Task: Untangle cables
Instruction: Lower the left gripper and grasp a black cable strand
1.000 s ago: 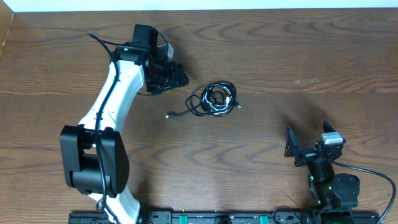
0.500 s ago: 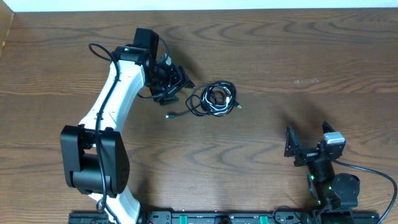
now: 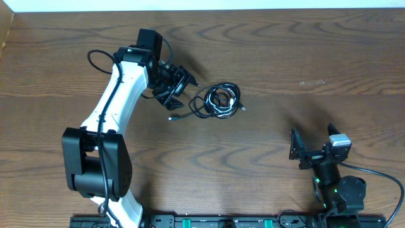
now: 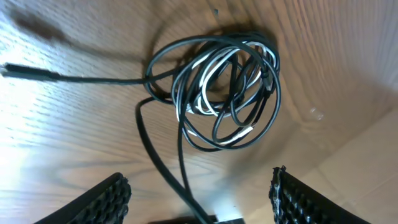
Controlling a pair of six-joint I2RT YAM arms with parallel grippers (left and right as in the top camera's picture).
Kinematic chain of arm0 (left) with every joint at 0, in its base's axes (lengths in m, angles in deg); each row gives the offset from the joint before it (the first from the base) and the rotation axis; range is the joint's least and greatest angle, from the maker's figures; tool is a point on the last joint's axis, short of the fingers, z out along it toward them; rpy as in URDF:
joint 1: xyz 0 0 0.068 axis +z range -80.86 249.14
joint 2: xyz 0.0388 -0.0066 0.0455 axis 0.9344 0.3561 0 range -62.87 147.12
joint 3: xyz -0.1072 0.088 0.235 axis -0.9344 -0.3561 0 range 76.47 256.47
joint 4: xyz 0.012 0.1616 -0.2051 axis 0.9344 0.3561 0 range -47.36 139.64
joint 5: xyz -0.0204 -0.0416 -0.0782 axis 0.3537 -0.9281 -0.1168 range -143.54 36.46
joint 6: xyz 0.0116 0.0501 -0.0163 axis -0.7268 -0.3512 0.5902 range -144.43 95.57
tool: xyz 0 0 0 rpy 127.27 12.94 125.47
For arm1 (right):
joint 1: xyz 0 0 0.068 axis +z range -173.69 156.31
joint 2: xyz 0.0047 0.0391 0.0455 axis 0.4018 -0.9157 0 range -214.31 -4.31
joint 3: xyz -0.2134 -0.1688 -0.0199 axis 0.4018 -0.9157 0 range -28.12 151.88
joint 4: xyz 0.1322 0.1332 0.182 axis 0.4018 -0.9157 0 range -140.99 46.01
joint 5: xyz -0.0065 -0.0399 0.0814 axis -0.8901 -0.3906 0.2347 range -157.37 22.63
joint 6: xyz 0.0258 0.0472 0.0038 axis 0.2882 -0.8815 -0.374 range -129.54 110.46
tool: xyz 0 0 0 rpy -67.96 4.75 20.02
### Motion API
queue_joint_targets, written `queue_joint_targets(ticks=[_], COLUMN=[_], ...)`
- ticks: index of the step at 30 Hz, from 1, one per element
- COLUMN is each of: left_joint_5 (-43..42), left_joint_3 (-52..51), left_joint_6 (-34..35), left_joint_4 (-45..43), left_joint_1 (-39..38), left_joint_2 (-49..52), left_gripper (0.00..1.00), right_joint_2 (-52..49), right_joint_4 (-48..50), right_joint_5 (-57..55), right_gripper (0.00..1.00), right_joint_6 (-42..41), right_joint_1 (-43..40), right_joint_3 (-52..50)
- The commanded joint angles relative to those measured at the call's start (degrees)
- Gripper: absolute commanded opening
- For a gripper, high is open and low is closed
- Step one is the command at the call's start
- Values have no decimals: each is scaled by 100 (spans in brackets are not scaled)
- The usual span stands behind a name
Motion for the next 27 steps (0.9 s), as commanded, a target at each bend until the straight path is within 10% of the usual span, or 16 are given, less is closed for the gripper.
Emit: queue_joint_targets(ticks=[1,9,16,27], left_joint_5=[20,813,1648,1001], left_joint_3=[61,61,61,334], left_joint_6=[452,1051,966,-1202], left_joint_4=[-68,-179,-675,-1434], left_joint_1=[-229,-612,-632,-643], left_joint_2=[50,50,50,-87], left_gripper=[74,68,8,8], right_joint_2=[-81,-212,-212,-358], right_joint_4=[-26,-26,-22,-9], right_joint_5=[-24,-22,46,1012], right_gripper=[99,99,99,99], right_joint_6=[-66,-66,-317,-1126], right_joint_1=[-39,-39,-39,-42], right_joint_3=[-9,-9,-9,52])
